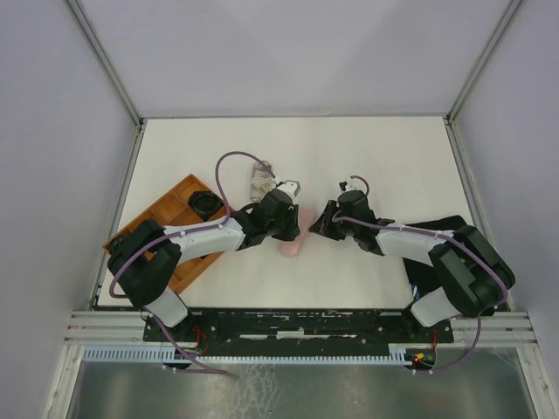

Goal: Organize the sunglasses
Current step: Close the sunglasses case at the center of the board.

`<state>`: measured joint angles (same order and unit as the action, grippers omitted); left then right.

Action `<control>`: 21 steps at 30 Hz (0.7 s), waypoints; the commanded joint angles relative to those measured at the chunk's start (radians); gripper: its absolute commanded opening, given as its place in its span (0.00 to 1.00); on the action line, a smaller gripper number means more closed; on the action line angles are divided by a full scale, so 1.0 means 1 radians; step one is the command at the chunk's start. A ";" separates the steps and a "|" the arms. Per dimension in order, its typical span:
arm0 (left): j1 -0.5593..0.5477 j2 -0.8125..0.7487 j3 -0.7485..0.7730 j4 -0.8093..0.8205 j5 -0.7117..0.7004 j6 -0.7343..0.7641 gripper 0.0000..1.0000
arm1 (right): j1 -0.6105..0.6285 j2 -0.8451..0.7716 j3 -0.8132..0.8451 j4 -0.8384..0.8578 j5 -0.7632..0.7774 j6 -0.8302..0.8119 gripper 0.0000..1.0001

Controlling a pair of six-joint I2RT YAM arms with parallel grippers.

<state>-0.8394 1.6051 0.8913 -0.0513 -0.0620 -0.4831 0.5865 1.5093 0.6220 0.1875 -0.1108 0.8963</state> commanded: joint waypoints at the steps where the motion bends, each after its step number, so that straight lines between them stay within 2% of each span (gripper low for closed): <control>1: -0.003 -0.010 0.008 -0.042 -0.025 -0.001 0.30 | -0.004 -0.083 0.012 -0.012 0.072 -0.045 0.32; 8: -0.003 -0.030 0.006 -0.039 -0.045 0.010 0.34 | -0.003 -0.163 -0.032 0.023 0.030 -0.079 0.33; 17: -0.004 -0.042 -0.006 -0.011 -0.029 0.017 0.38 | -0.003 -0.239 -0.068 0.013 0.059 -0.093 0.33; 21: -0.004 -0.066 -0.023 0.019 -0.019 0.024 0.44 | -0.004 -0.239 -0.072 0.023 0.053 -0.096 0.24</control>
<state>-0.8394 1.5925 0.8860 -0.0753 -0.0849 -0.4820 0.5865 1.2961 0.5526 0.1619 -0.0692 0.8196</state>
